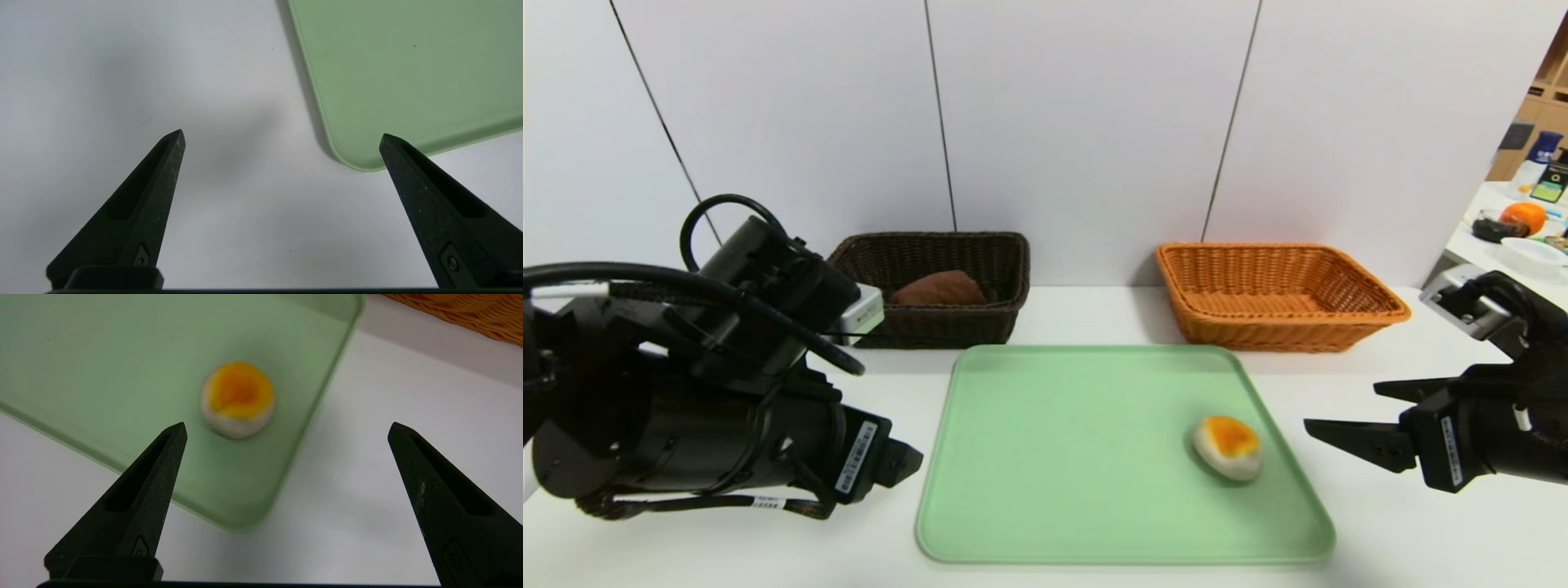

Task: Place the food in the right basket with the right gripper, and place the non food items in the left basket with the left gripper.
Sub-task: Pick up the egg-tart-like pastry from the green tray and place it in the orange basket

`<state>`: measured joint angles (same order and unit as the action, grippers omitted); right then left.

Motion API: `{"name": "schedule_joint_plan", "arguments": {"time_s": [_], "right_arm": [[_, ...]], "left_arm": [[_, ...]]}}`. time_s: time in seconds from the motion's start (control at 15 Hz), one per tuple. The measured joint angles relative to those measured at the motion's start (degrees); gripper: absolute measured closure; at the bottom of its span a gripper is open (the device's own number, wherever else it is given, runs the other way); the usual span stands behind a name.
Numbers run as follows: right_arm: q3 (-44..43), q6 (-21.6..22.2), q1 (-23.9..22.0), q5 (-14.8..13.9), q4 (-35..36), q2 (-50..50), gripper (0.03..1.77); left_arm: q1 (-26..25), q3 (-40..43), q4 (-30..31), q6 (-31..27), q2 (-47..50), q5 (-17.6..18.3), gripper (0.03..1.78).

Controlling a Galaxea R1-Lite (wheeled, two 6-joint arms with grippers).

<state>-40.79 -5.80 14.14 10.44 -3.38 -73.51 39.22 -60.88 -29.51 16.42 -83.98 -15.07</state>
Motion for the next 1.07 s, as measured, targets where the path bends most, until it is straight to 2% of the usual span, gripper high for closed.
{"name": "schedule_joint_plan", "arguments": {"time_s": [0.33,0.73,0.87,1.07], "right_arm": [[-5.7,4.2,5.8,-0.1,-1.5,-7.2,0.10],[-13.7,4.1,7.7,-0.7,-12.1,-14.3,0.10],[-16.1,3.8,8.5,-1.5,-15.3,-16.3,0.10],[-17.9,3.6,10.0,-4.8,-15.6,-19.7,0.10]], "left_arm": [[4.6,4.2,0.1,-0.2,2.7,-0.1,0.12],[4.9,4.3,0.4,-0.4,3.0,-0.2,0.12],[4.9,4.3,0.8,-0.4,3.0,-0.1,0.12],[4.9,4.2,0.8,-0.3,2.9,-0.1,0.12]]}}
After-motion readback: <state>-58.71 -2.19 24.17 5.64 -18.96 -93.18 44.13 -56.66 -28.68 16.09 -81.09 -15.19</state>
